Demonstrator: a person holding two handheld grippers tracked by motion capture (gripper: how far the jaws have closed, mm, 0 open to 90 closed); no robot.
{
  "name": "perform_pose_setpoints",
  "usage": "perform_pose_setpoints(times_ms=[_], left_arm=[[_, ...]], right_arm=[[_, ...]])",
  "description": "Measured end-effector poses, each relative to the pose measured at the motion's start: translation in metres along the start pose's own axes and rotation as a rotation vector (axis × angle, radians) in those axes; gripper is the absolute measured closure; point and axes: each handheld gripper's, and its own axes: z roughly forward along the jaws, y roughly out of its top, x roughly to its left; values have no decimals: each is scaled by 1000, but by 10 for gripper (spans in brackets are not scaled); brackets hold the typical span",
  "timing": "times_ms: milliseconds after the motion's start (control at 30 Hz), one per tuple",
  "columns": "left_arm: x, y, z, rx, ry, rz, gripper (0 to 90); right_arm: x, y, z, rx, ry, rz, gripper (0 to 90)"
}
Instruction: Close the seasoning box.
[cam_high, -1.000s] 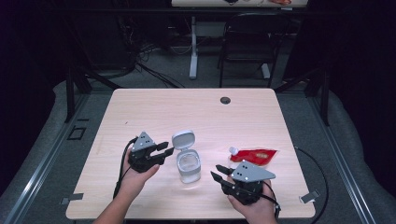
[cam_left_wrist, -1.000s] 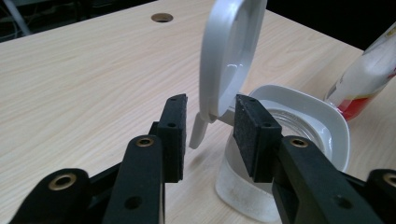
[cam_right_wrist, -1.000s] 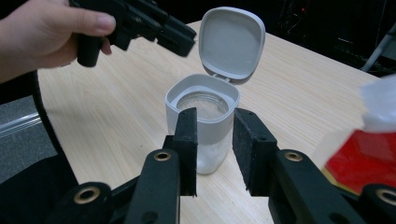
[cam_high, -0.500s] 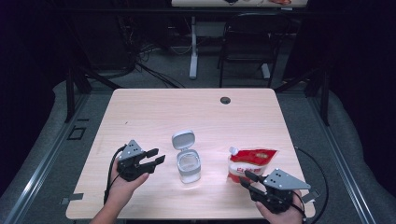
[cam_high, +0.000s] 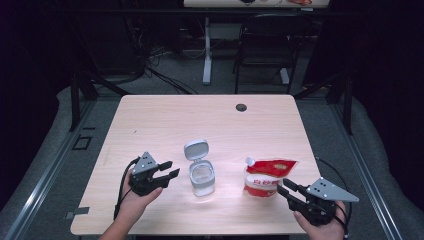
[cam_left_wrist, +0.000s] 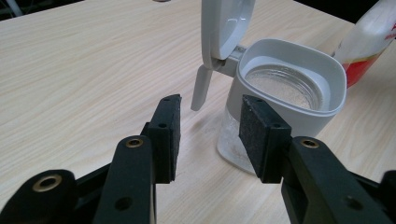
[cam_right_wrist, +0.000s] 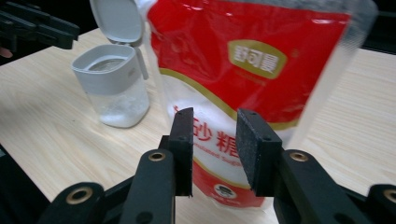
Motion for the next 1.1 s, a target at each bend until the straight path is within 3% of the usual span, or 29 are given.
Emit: perform_pose_setpoints(times_ms=[233,400,567,733,1100], left_arm=[[3,0,-2,-10,13,-7,591],[3,-1,-3,-10,14,-10,591],[3,-1,-3,-11,16,-11,590],[4,-1,-2,-6,16,-7,589],[3,-1,-1,-3,16,-6,589]], right_arm=[[-14,-3,1,1,-23,42,642],[-20,-4,2,11,-37,49,564],[-29,-3,4,22,-46,31,514],[-36,-1,5,8,-41,45,484],[-41,13,6,-8,-22,31,459]])
